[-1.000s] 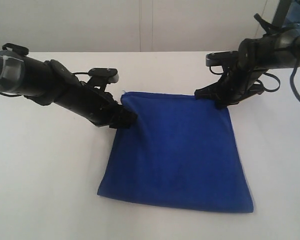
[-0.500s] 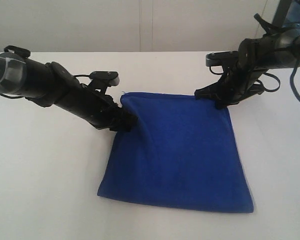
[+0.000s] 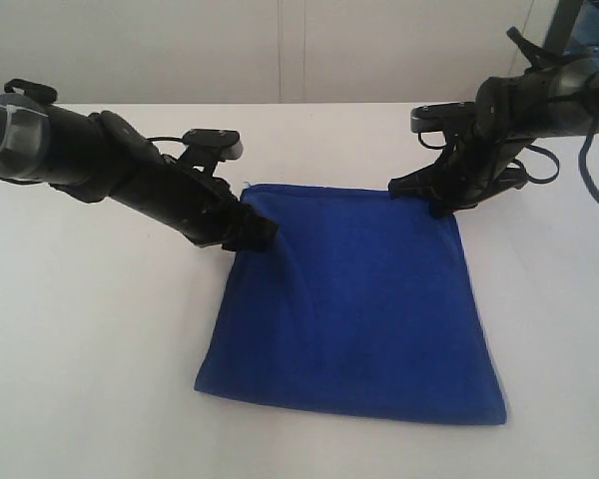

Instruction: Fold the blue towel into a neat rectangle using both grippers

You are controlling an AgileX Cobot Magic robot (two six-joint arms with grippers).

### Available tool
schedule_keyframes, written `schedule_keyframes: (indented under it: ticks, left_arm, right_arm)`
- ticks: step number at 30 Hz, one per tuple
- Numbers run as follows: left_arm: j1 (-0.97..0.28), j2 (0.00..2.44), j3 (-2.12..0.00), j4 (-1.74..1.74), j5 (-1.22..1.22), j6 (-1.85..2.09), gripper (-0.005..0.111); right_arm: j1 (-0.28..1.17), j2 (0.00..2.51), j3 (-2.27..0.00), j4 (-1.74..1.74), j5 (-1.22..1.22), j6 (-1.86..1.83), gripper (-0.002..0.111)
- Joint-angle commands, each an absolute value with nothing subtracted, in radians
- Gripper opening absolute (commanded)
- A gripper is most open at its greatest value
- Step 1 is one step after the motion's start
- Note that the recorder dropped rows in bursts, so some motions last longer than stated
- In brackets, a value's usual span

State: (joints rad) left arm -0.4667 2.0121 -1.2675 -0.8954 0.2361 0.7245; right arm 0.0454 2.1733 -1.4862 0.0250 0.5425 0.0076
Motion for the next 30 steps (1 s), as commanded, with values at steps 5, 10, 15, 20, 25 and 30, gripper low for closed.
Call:
schedule_keyframes:
  ticks: [5,10,15,20,25,30]
  left_arm:
    - [-0.471,2.005,-1.27,-0.912,0.265,0.732,0.04]
    - [-0.471,2.031,-1.27,-0.912,0.256,0.732,0.04]
    - [-0.471,2.049,-1.27,-0.912,0.259,0.732,0.04]
    - [-0.471,2.048,-1.27,-0.912,0.226,0.732,0.04]
    - [-0.471,2.048,-1.27,-0.91,0.211,0.76,0.017]
    - [-0.471,2.048,-1.27,-0.91,0.203,0.763,0.0]
  right_arm:
    - [0.04,2.179,-1.489,0.026,0.566,0.0,0.0]
    - [0.04,2.179,-1.489,0.026,0.566,0.0,0.0]
    - [0.04,2.179,-1.489,0.026,0.566,0.0,0.0]
    - [0.04,2.179,-1.489,0.026,0.566,0.0,0.0]
    - [0.04,2.179,-1.489,0.026,0.562,0.0,0.0]
    - [0.04,2.179,-1.489,0.026,0.549,0.0,0.0]
